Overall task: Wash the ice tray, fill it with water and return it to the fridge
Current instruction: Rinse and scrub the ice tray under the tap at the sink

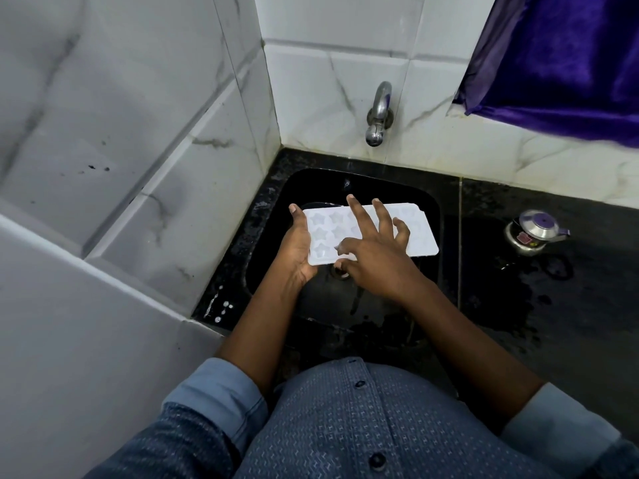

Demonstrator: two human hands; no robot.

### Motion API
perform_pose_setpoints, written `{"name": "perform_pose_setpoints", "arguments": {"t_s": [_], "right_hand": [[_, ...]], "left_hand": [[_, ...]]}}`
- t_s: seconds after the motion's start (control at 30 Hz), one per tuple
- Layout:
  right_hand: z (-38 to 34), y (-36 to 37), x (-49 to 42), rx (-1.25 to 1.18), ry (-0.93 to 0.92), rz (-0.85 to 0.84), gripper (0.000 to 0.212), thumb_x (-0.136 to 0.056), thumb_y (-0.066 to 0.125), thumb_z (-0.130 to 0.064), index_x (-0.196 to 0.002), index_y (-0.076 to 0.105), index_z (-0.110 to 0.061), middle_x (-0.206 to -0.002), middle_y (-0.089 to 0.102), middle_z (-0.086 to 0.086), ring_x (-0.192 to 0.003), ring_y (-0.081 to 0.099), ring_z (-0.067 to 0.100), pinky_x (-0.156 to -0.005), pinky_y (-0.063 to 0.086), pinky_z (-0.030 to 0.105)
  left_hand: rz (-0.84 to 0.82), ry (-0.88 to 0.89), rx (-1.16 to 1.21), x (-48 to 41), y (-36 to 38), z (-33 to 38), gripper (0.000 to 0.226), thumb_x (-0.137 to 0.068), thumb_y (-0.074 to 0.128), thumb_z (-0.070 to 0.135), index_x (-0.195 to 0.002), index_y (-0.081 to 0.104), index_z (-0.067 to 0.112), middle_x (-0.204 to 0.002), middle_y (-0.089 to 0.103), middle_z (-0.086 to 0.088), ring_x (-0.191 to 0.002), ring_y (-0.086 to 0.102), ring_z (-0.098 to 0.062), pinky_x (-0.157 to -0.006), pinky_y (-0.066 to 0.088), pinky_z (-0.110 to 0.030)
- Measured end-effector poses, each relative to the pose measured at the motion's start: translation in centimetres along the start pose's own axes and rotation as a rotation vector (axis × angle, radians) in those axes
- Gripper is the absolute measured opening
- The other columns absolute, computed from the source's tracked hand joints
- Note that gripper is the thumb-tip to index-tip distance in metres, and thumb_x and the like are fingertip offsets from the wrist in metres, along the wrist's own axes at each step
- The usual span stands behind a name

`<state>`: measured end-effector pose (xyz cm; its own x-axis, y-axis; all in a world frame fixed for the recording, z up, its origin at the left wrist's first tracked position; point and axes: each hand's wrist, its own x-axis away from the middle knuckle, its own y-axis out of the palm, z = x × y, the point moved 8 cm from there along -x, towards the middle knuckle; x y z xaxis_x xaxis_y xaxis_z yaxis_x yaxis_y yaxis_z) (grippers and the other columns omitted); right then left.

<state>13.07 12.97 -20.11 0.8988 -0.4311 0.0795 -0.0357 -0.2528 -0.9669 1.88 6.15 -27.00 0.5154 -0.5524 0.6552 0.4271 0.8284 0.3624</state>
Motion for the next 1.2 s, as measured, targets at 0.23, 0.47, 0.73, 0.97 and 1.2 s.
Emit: {"name": "perform_pose_setpoints", "arguments": {"t_s": [0.23, 0.47, 0.73, 0.97, 1.2], "right_hand": [[-0.55, -0.26, 0.05, -0.005, -0.014, 0.03, 0.023, -0.101, 0.063, -0.043, -0.12, 0.074, -0.037, -0.174, -0.019, -0.004, -0.158, -0.022, 0.034, -0.121, 0.0, 0.061], [-0.24, 0.03, -0.06, -0.015, 0.017, 0.01, 0.024, -0.099, 0.064, -0.046, -0.122, 0.071, -0.04, -0.173, -0.021, -0.004, -0.158, -0.021, 0.033, -0.122, 0.003, 0.06], [-0.22, -0.23, -0.13, -0.039, 0.018, -0.009, 0.022, -0.097, 0.067, -0.047, -0.117, 0.074, -0.04, -0.174, -0.021, -0.006, -0.158, -0.023, 0.031, -0.122, 0.0, 0.058], [-0.83, 0.05, 0.11, 0.059, -0.024, 0.001, 0.024, -0.1, 0.063, -0.046, -0.119, 0.074, -0.037, -0.173, -0.021, -0.005, -0.158, -0.02, 0.035, -0.121, 0.002, 0.062], [-0.83, -0.47, -0.11, -0.121, -0.048, 0.017, 0.036, -0.09, 0.076, -0.04, -0.12, 0.056, -0.037, -0.174, -0.015, -0.003, -0.159, -0.017, 0.031, -0.12, 0.004, 0.055]], "left_hand": [[0.021, 0.018, 0.0, 0.09, -0.01, 0.85, 0.089, -0.097, 0.022, 0.082, -0.119, 0.07, 0.01, -0.099, 0.081, -0.017, -0.087, 0.08, -0.036, -0.078, 0.063, -0.052], [0.026, 0.01, -0.026, -0.14, -0.51, 0.46, 0.088, -0.097, 0.021, 0.082, -0.114, 0.07, 0.011, -0.097, 0.081, -0.016, -0.085, 0.08, -0.036, -0.079, 0.063, -0.052], [0.019, 0.028, -0.025, -0.07, -0.42, 0.5, 0.09, -0.097, 0.022, 0.081, -0.126, 0.068, 0.01, -0.103, 0.081, -0.015, -0.091, 0.08, -0.036, -0.084, 0.062, -0.053], [0.034, 0.039, -0.031, 0.07, -0.2, 0.84, 0.095, -0.096, 0.022, 0.083, -0.135, 0.066, 0.007, -0.117, 0.077, -0.021, -0.105, 0.076, -0.041, -0.09, 0.061, -0.058], [0.025, 0.004, -0.018, -0.58, -0.35, 0.0, 0.097, -0.094, 0.02, 0.086, -0.133, 0.067, 0.01, -0.122, 0.076, -0.022, -0.111, 0.074, -0.041, -0.095, 0.059, -0.06]]}}
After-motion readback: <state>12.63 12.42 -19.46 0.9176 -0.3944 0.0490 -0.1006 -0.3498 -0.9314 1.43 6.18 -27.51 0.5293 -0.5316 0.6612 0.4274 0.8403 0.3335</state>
